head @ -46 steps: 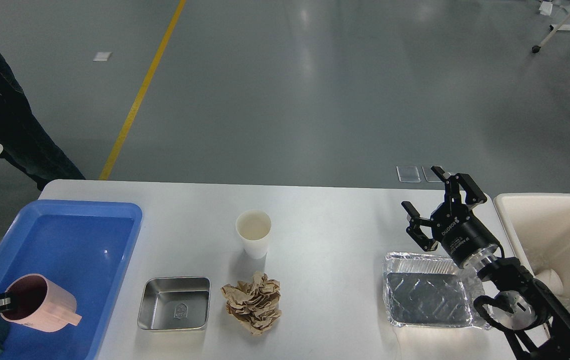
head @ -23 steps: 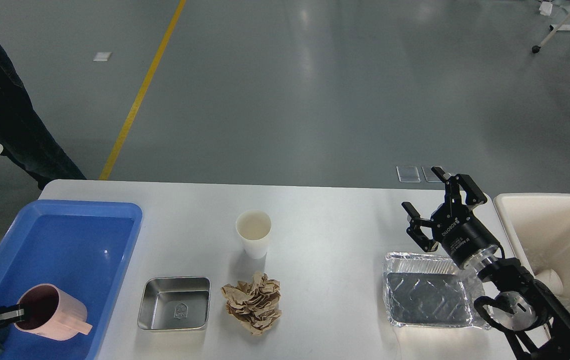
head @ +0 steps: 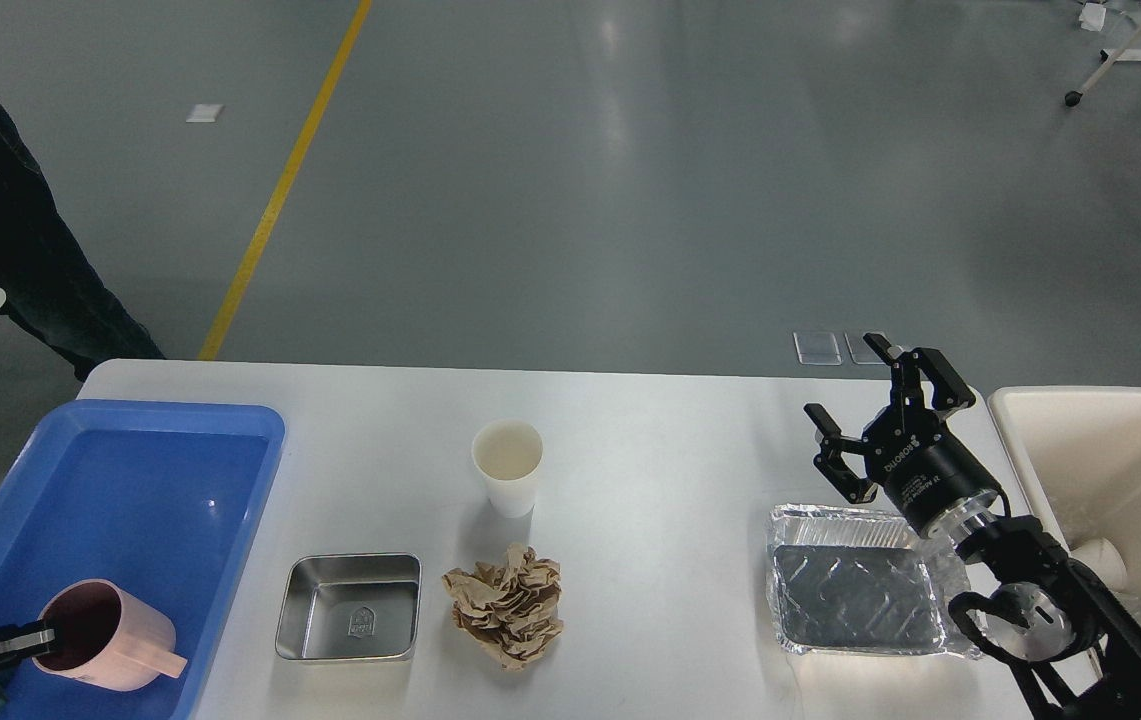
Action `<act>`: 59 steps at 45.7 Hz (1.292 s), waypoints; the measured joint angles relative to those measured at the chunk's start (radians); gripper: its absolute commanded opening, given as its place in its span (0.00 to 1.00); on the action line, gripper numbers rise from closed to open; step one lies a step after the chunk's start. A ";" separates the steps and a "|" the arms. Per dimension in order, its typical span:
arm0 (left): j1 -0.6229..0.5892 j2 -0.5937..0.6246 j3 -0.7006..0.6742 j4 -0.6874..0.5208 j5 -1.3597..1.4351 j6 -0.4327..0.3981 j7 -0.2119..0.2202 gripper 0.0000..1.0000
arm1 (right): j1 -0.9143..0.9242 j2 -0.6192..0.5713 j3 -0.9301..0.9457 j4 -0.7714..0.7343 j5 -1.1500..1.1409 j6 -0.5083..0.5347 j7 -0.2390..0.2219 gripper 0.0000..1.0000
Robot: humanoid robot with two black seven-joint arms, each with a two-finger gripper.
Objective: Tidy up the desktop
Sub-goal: 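Lower the mug into the blue tray and open the left gripper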
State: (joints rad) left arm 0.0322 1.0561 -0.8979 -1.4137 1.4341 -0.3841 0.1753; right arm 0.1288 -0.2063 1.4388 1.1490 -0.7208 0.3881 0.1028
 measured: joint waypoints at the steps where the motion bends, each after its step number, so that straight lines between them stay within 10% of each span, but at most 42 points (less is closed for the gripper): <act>1: 0.000 -0.002 0.000 0.001 0.000 0.000 0.001 0.05 | 0.000 0.000 0.000 0.000 0.000 0.000 0.000 1.00; 15: -0.001 -0.008 0.002 0.002 -0.003 -0.005 0.002 0.93 | 0.000 0.001 0.000 0.000 0.000 0.000 0.000 1.00; 59: 0.025 0.109 -0.365 -0.284 -0.063 -0.006 -0.015 0.97 | 0.017 -0.028 0.000 0.000 0.000 -0.024 0.000 1.00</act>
State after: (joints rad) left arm 0.0568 1.1648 -1.2625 -1.6982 1.3712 -0.3899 0.1603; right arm 0.1459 -0.2341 1.4389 1.1490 -0.7210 0.3644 0.1028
